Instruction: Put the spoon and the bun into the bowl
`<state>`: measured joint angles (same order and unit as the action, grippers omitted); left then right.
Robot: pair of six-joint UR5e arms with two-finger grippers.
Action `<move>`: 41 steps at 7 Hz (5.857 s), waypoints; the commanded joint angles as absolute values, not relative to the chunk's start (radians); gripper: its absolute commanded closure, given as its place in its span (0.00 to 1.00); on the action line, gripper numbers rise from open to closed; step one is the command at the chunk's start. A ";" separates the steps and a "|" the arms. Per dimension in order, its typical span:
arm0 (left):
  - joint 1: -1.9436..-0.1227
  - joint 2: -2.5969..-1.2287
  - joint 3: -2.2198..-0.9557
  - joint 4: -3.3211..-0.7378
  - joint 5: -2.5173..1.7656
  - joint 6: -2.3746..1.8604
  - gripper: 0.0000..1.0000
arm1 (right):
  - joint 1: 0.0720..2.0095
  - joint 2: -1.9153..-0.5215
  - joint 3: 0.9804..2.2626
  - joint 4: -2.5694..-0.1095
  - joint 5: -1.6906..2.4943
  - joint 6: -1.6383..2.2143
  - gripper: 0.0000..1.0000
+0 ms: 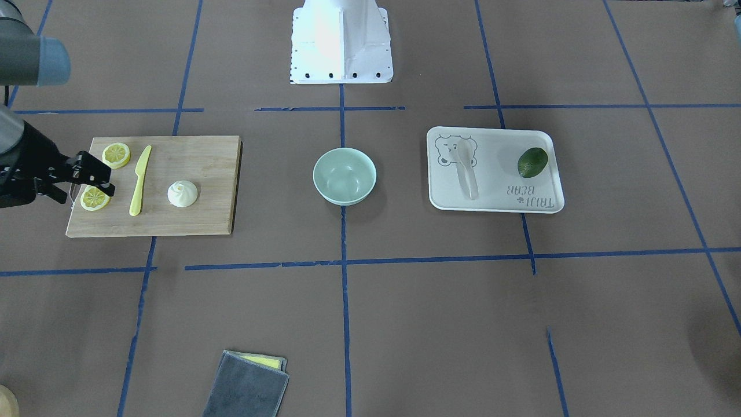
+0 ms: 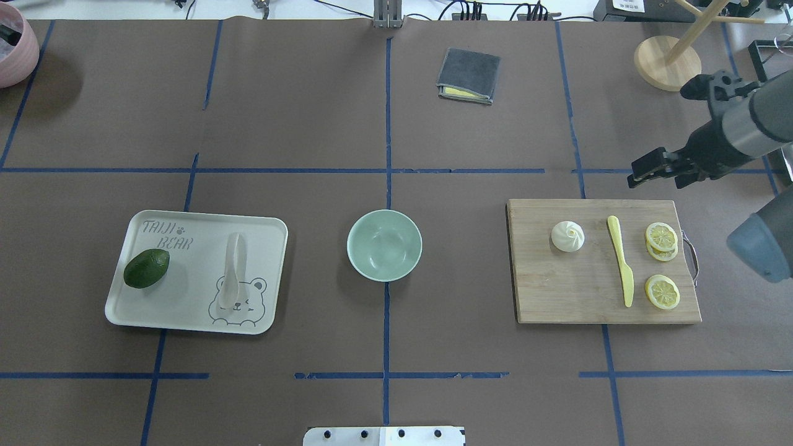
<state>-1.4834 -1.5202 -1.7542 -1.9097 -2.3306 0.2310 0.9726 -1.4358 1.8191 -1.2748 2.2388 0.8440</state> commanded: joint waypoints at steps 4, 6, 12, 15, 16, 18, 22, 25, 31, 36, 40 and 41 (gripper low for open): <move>-1.198 -1.549 -1.770 -2.143 -2.324 -0.454 0.00 | 0.836 -1.378 1.833 -1.276 2.115 1.005 0.01; -0.939 -1.641 -1.763 -2.244 -2.158 -0.908 0.00 | 0.838 -1.378 1.847 -1.276 2.117 1.005 0.01; -0.632 -1.879 -1.691 -1.953 -1.997 -1.134 0.14 | 0.838 -1.377 1.858 -1.276 2.114 1.006 0.00; -0.620 -1.879 -1.692 -1.947 -2.000 -1.135 0.41 | 0.838 -1.376 1.859 -1.276 2.114 1.011 0.00; -0.617 -1.879 -1.690 -1.947 -2.000 -1.135 0.62 | 0.838 -1.376 1.858 -1.276 2.114 1.011 0.00; -0.615 -1.896 -1.703 -1.895 -2.000 -1.135 1.00 | 0.838 -1.376 1.858 -1.276 2.114 1.011 0.00; -0.612 -2.055 -1.758 -1.823 -1.999 -1.222 1.00 | 0.839 -1.379 1.859 -1.276 2.114 1.011 0.00; -0.526 -2.219 -1.634 -1.978 -1.920 -1.315 1.00 | 0.839 -1.385 1.856 -1.276 2.115 1.011 0.00; -0.488 -2.296 -1.525 -2.146 -1.764 -1.328 1.00 | 0.841 -1.391 1.867 -1.276 2.115 1.014 0.00; -0.494 -2.281 -1.508 -2.171 -1.701 -1.258 0.00 | 0.841 -1.391 1.859 -1.278 2.115 1.014 0.00; -0.590 -2.045 -1.722 -2.140 -1.712 -1.136 0.00 | 0.793 -1.376 1.815 -1.276 2.102 1.028 0.00; -0.644 -2.004 -1.771 -2.082 -1.753 -1.036 0.00 | 0.749 -1.374 1.803 -1.276 2.059 1.028 0.00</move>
<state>-0.5868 -2.0642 -1.7092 -2.1304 -1.7217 -1.1462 0.7935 -1.3770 1.8187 -1.2765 2.0943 1.0271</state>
